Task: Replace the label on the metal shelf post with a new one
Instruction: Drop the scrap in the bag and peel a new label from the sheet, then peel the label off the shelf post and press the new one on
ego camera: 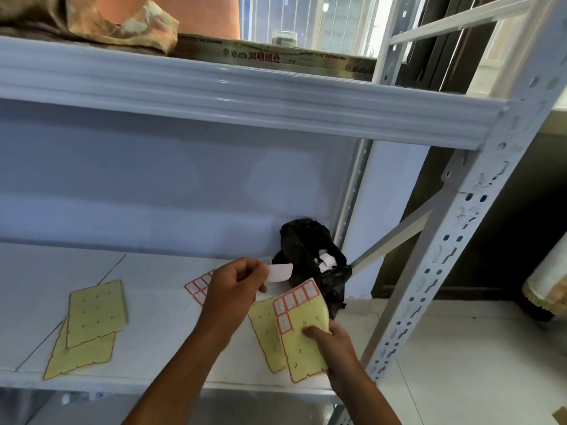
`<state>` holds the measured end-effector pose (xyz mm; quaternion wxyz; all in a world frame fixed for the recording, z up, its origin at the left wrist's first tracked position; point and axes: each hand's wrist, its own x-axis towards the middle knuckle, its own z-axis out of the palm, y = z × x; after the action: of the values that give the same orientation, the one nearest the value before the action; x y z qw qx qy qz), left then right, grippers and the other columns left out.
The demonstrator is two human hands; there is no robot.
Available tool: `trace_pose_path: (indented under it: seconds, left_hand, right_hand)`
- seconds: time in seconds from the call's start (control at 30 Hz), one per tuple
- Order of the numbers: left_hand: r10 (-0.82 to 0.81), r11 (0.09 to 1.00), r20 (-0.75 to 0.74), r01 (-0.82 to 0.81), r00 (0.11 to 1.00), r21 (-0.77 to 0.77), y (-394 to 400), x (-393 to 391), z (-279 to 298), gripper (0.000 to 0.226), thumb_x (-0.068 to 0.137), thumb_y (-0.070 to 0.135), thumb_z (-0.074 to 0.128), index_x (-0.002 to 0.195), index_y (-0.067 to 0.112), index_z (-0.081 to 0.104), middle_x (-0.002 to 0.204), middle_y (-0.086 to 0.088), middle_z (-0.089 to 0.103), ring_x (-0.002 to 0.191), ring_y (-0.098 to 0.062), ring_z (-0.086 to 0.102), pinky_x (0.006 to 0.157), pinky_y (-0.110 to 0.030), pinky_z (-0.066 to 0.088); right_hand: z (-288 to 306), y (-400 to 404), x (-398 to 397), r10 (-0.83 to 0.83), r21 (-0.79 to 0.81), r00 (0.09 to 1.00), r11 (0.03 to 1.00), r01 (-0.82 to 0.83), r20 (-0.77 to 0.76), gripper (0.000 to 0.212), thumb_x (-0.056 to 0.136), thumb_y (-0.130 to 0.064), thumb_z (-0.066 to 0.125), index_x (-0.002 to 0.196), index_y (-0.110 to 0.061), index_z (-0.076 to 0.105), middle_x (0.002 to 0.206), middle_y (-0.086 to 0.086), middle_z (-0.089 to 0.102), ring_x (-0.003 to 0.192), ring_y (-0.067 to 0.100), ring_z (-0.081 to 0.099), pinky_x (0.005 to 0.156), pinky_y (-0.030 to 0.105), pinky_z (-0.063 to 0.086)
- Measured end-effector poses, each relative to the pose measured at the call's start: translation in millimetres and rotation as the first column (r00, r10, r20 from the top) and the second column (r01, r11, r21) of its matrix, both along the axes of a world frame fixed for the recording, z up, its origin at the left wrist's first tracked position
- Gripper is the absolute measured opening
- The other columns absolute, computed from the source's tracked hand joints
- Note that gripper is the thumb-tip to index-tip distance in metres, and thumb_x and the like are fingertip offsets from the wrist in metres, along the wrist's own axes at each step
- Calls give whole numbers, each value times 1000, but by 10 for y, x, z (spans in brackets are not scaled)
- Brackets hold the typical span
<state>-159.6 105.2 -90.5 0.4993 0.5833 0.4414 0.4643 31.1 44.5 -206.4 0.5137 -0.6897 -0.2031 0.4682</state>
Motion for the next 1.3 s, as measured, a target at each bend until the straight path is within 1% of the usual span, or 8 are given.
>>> trace_pose_path:
  seconds: [0.13, 0.23, 0.33, 0.4, 0.53, 0.73, 1.0, 1.3]
  left_hand:
    - [-12, 999, -2, 12, 1000, 32, 6, 54, -36, 13, 97, 22, 67, 86, 24, 75, 66, 4, 72, 60, -2, 64, 58, -17, 51]
    - [-28, 998, -19, 29, 999, 53, 0, 71, -45, 11, 96, 22, 68, 88, 26, 74, 68, 12, 74, 61, 2, 66, 57, -10, 51]
    - [-21, 996, -34, 24, 999, 87, 11, 78, -33, 11, 96, 22, 68, 87, 27, 73, 69, 11, 73, 65, 2, 67, 58, -10, 52]
    - [-11, 990, -78, 22, 997, 140, 6, 106, -38, 11, 95, 25, 68, 87, 30, 72, 74, 13, 74, 70, -1, 69, 59, -12, 54]
    - [2, 930, -147, 52, 989, 365, -57, 165, -74, 8, 95, 31, 69, 88, 33, 68, 86, 16, 72, 82, -7, 68, 65, -14, 56]
    - [65, 606, -336, 230, 940, 761, -126, 176, -64, 5, 93, 33, 61, 98, 32, 63, 96, 14, 68, 95, 17, 54, 78, -3, 45]
    - [-140, 920, -43, 146, 989, 365, -485, 347, 178, 24, 84, 52, 75, 106, 51, 66, 99, 21, 71, 95, -4, 69, 71, -22, 59]
    - [-209, 930, 57, 181, 976, 320, -766, 838, 707, 9, 85, 26, 78, 92, 32, 76, 87, 14, 79, 83, -4, 75, 70, -19, 61]
  right_hand:
    - [-407, 313, -85, -39, -66, 999, 997, 37, -27, 55, 88, -9, 80, 139, -4, 60, 116, 15, 74, 105, 38, 71, 92, 50, 61]
    - [-467, 363, -119, 12, -138, 954, 990, 31, 300, 78, 85, -21, 84, 152, -7, 46, 140, 15, 64, 126, 38, 64, 101, 42, 55]
    - [-244, 288, -145, -99, 7, 776, 993, 120, 623, 44, 88, -20, 79, 129, -14, 62, 125, 10, 68, 120, 34, 64, 99, 41, 53]
    - [154, 188, -220, -183, 146, 880, 981, 131, 438, 18, 99, -29, 69, 110, -15, 68, 109, 9, 73, 102, 29, 70, 83, 35, 54]
    - [1025, -36, -249, 81, 219, 951, 976, -15, -298, 58, 96, -58, 62, 105, -3, 76, 72, 11, 70, 60, 21, 66, 65, 32, 57]
    - [1511, -304, -206, 126, 288, 978, 955, -73, -169, 17, 94, -19, 74, 98, -2, 77, 75, 10, 70, 57, 11, 66, 61, 24, 58]
    - [1627, -676, -104, -35, 450, 981, 891, -55, 189, 10, 90, -12, 80, 100, -16, 79, 89, 8, 85, 87, 24, 83, 82, 34, 66]
    - [2056, -1016, 306, -142, 556, 916, 825, -100, 375, 21, 82, -15, 89, 100, -18, 79, 87, 0, 85, 83, 12, 82, 73, 20, 64]
